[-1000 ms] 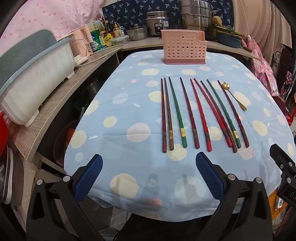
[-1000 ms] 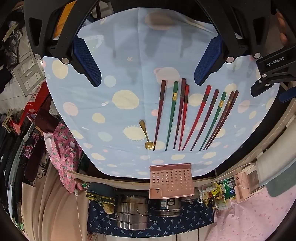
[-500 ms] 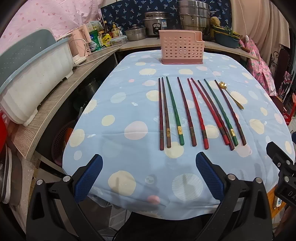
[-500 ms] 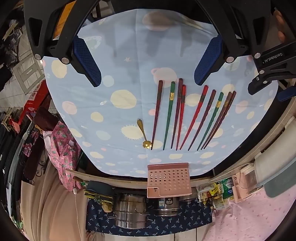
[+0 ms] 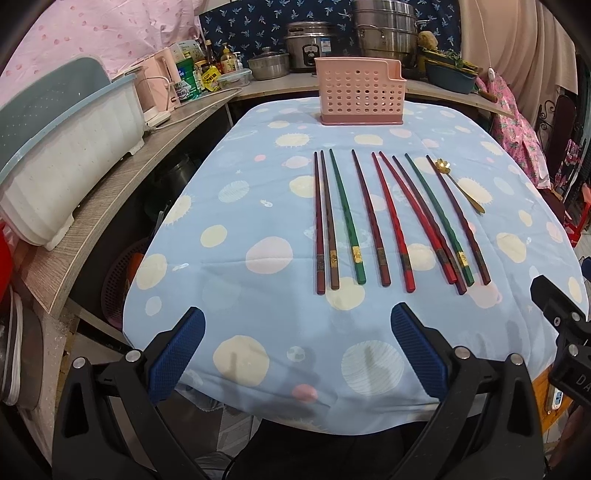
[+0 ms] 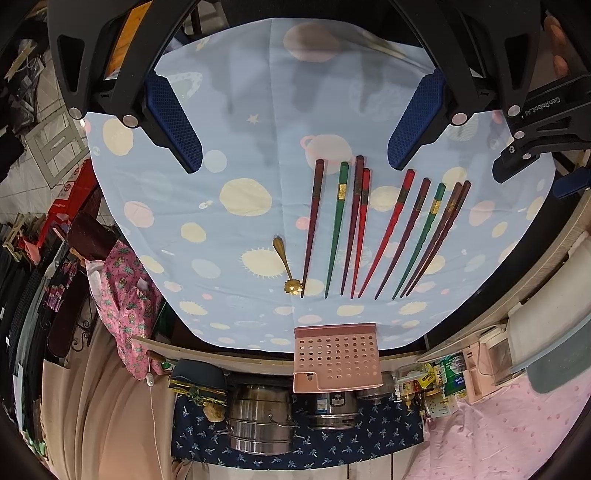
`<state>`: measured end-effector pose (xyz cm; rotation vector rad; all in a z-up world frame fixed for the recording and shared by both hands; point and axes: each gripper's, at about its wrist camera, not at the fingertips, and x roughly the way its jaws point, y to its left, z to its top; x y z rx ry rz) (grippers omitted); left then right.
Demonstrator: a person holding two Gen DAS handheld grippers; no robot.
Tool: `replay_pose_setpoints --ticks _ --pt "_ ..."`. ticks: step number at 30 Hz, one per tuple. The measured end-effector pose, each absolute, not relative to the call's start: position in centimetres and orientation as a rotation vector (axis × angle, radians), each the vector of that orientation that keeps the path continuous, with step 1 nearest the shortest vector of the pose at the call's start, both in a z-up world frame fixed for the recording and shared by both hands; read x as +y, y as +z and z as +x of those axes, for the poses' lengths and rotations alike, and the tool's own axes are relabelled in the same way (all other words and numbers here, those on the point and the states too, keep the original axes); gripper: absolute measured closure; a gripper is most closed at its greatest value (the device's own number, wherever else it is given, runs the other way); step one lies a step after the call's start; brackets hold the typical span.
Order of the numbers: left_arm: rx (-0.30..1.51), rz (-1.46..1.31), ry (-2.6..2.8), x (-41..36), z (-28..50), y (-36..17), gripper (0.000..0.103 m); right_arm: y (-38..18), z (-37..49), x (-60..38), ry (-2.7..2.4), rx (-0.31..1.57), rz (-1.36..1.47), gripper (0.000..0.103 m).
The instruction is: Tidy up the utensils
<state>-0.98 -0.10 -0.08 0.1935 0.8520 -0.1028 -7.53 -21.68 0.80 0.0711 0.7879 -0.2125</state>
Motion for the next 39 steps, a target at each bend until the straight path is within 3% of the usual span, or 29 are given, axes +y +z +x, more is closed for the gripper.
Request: replay_pose_setpoints --ticks 39 --pt "0.861 0.182 -0.093 0.69 -0.72 -0.37 0.007 0.93 -7.45 -21.48 -0.221 0.779 0.060 0.007"
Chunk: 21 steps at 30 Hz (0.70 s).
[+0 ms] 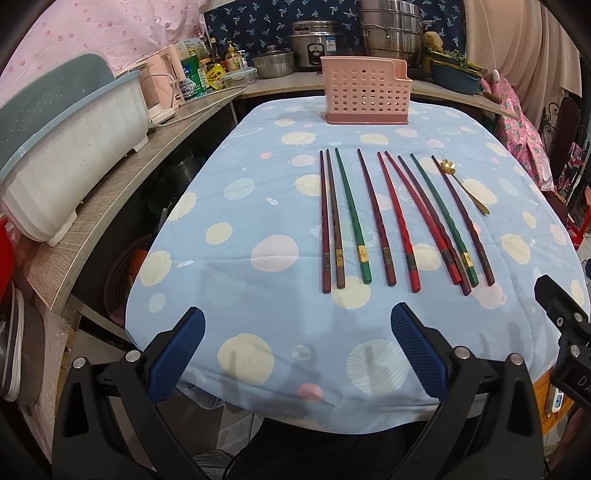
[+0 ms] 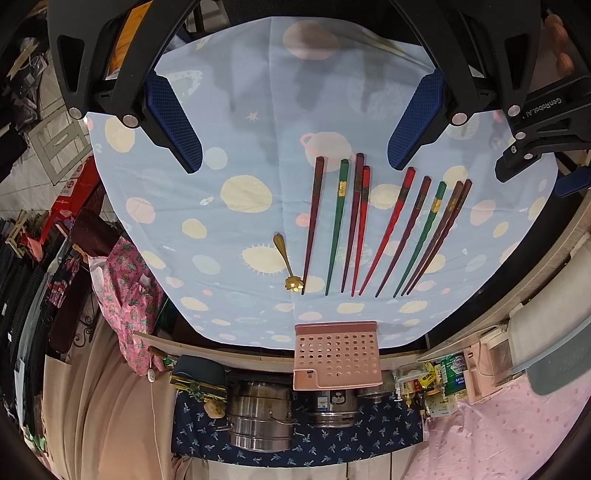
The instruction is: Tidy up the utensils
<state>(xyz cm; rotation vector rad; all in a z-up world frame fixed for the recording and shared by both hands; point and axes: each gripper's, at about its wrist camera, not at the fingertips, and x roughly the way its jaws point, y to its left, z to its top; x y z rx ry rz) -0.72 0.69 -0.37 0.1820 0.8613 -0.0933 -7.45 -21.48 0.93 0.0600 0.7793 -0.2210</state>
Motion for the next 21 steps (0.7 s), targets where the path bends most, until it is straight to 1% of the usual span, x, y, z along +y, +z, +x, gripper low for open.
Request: replay_pose_setpoints --ticks 21 --pt "0.857 0.188 -0.093 0.29 -0.97 -0.09 0.007 0.99 -7.45 -21.49 -0.221 0.778 0.058 0.007"
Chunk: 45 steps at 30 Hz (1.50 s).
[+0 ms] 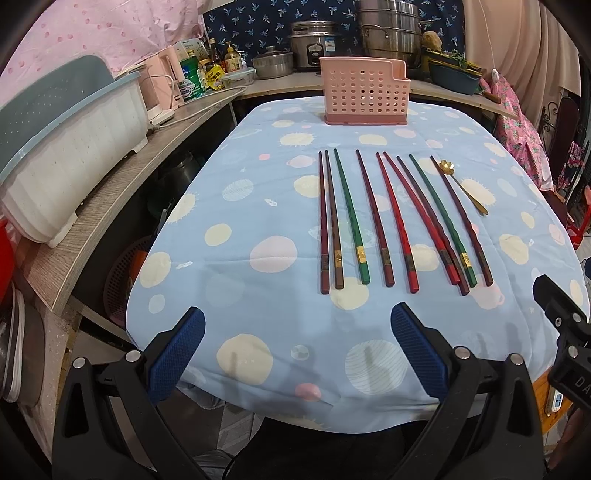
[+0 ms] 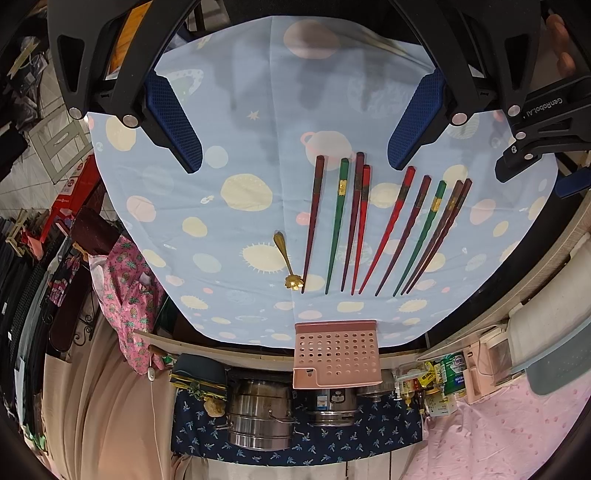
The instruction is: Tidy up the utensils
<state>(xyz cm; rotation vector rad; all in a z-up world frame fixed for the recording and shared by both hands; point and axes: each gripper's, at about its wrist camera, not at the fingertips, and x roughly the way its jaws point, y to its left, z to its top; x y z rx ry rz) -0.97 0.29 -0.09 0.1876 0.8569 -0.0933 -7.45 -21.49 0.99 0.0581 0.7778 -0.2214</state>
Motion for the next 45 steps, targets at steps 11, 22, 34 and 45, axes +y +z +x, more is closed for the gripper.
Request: replay_pose_setpoints --ticks 11,22,34,45 --pt "0.857 0.188 -0.094 0.3 -1.0 -0.1 0.007 1.0 -7.5 -21.5 -0.222 0.777 0.059 0.007" --pt "0.863 0.180 -0.098 0.4 -0.9 -0.2 0.007 0.9 -7.5 -21.5 -0.222 0.779 0.062 0.007" --pt "0.918 0.103 -0.066 2.7 2.6 -2.0 0.007 0.0 -6.4 -23.0 -0.214 0.789 0.114 0.007" --pt "0.963 0.090 -0.088 2.2 6.7 -4.3 0.011 -1.1 -3.7 -23.9 -0.214 0.810 0.131 0.007"
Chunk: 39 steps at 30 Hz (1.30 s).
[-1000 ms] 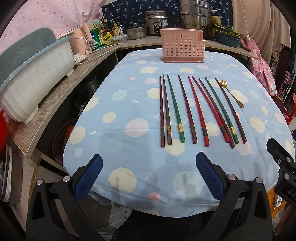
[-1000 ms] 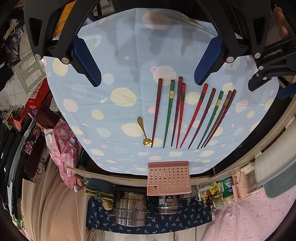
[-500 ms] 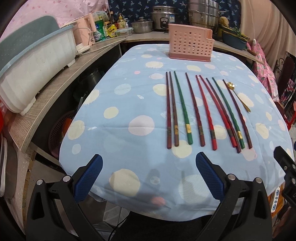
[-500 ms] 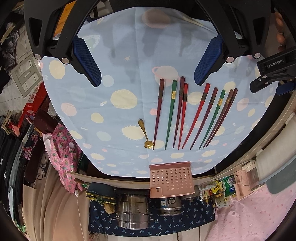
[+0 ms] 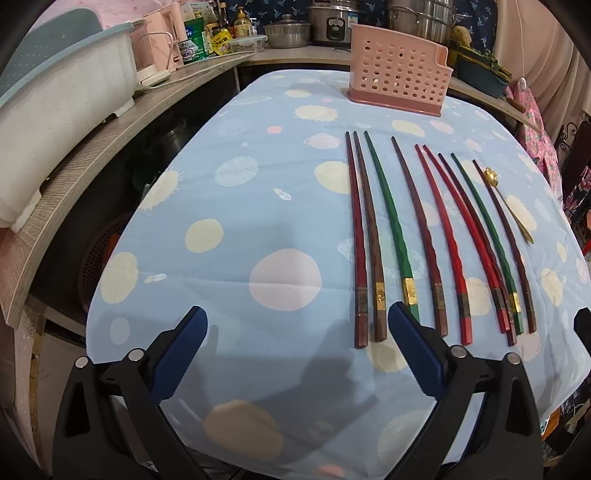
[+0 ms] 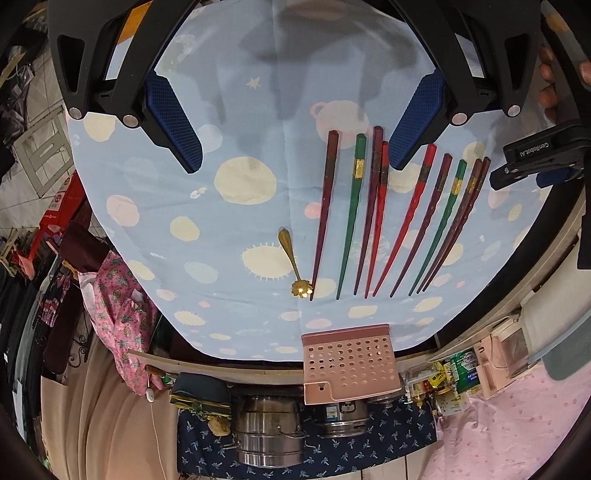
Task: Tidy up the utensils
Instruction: 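Grasp the gold spoon with the right tool while the left tool grasps a dark red chopstick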
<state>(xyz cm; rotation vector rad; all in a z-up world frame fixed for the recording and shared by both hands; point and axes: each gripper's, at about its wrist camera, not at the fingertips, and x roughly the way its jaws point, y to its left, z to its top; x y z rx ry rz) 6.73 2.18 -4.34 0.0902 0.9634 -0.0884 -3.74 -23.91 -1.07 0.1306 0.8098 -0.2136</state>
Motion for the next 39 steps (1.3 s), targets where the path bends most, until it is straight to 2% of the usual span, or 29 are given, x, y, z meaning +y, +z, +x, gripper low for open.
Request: replay_pose_setpoints --ticks 9,16,24,26,31,39 --pt "1.017 0.073 -0.099 2.3 8.4 -5.9 0.019 -1.8 -1.5 -24.8 -0.209 0.836 0.165 0.018" --pt "1.021 0.072 -0.091 2.4 8.7 -6.0 0.029 -2.0 0.5 -25.3 -0.185 0.844 0.184 0.025" --pt "1.019 0.066 -0.095 2.1 9.3 -5.5 0.058 -3.1 3.7 -27.3 -0.162 0.862 0.241 0.052" --pt "1.017 0.067 -0.092 2.0 9.5 -5.5 0.068 -3.5 4.6 -27.7 -0.165 0.868 0.243 0.057" --pt "1.024 0.056 -0.078 2.3 10.2 -5.4 0.084 -4.5 6.1 -28.8 -0.153 0.888 0.264 0.070" --pt "1.021 0.072 -0.056 1.9 10.6 -5.4 0.086 -6.0 7.4 -29.5 -0.114 0.910 0.321 0.087"
